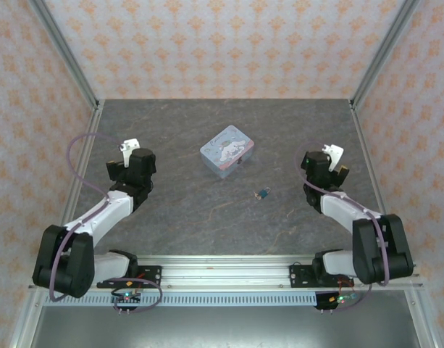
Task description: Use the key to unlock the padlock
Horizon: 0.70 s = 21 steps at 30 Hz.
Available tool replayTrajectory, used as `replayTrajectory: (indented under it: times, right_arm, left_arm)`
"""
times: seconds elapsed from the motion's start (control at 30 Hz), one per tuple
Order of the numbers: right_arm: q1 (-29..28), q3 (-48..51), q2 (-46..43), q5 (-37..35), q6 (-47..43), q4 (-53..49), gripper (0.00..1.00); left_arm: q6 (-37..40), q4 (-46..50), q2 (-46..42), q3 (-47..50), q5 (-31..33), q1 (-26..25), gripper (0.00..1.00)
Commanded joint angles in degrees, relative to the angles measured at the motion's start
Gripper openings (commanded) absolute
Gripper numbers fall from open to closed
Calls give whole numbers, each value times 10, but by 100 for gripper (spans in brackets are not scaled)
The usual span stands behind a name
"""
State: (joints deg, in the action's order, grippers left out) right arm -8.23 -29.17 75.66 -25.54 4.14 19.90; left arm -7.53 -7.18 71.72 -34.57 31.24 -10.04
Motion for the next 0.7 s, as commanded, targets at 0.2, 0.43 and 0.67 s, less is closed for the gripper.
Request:
replayTrajectory:
  times: [0.2,0.43,0.67]
  right_arm:
    - [10,81,74,71,-74,280,99]
    - [32,74,127,150,-79,299,99]
    - [63,69,118,184,-54,284,99]
  left_arm:
    - [48,-320,86,105,-114,51,100]
    - [71,-367,141,108,-190,58,100]
    - [68,-362,141,105,-204,66,100]
